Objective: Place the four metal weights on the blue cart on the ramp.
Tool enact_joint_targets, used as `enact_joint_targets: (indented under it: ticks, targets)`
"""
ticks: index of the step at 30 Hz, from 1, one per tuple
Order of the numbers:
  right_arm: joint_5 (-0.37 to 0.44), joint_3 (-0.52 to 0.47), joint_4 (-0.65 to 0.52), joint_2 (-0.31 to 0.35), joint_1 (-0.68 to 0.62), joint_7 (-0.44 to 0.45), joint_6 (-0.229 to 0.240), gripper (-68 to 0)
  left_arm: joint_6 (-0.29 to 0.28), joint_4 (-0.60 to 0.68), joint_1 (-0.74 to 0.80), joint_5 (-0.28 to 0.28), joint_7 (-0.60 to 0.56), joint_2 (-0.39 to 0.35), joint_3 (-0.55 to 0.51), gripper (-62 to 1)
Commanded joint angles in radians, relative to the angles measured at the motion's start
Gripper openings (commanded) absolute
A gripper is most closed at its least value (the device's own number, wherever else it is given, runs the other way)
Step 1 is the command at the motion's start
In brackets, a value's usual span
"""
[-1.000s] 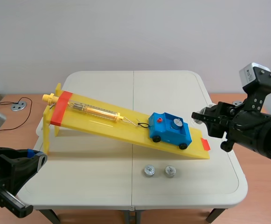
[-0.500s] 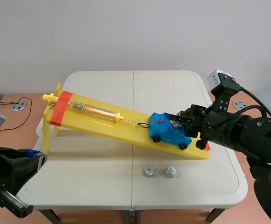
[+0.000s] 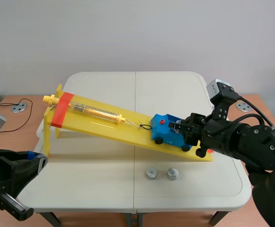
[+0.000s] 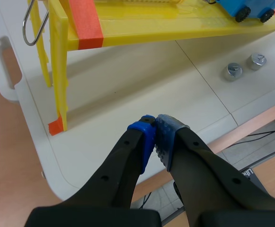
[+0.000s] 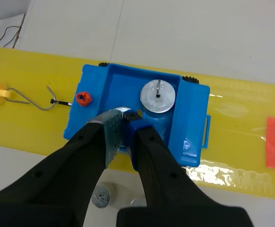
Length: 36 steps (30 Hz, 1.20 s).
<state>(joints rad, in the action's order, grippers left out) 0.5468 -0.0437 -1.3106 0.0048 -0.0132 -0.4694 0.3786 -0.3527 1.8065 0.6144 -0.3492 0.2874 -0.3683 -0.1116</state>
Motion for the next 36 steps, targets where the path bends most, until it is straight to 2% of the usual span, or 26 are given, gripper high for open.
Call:
enact_joint_targets:
  ticks: [1, 6, 12, 14, 17, 20, 26, 36]
  targets:
    - [0.055, -0.001, -0.047, -0.014, 0.111, 0.161, 0.056, -66.9, -0.018, 0.050, -0.017, -0.077, -0.103, 0.008, -0.006, -57.3]
    - [0.034, -0.002, -0.040, -0.013, 0.113, 0.161, 0.036, -66.2, -0.018, 0.050, -0.017, -0.077, -0.103, 0.008, -0.006, -57.3]
    - [0.026, -0.006, -0.040, -0.005, 0.113, 0.153, 0.031, -49.6, -0.018, 0.050, -0.017, -0.077, -0.103, 0.008, -0.006, -57.3]
    - [0.026, -0.020, -0.040, 0.001, 0.113, 0.153, 0.042, -44.2, -0.018, 0.050, -0.017, -0.077, -0.103, 0.008, -0.006, -57.3]
    - [0.027, -0.055, -0.061, 0.016, 0.107, 0.152, 0.048, -38.6, -0.018, 0.050, -0.017, -0.077, -0.103, 0.008, -0.006, -57.3]
    - [0.048, -0.098, -0.115, 0.043, 0.079, 0.143, 0.094, -37.8, -0.018, 0.050, -0.017, -0.077, -0.103, 0.008, -0.006, -57.3]
    - [0.086, -0.154, -0.276, 0.115, -0.021, 0.124, 0.143, -36.9, -0.018, 0.050, -0.017, -0.077, -0.103, 0.008, -0.006, -57.3]
    - [0.101, -0.161, -0.549, 0.276, -0.230, 0.070, 0.151, -36.7, -0.018, 0.050, -0.017, -0.077, -0.103, 0.008, -0.006, -57.3]
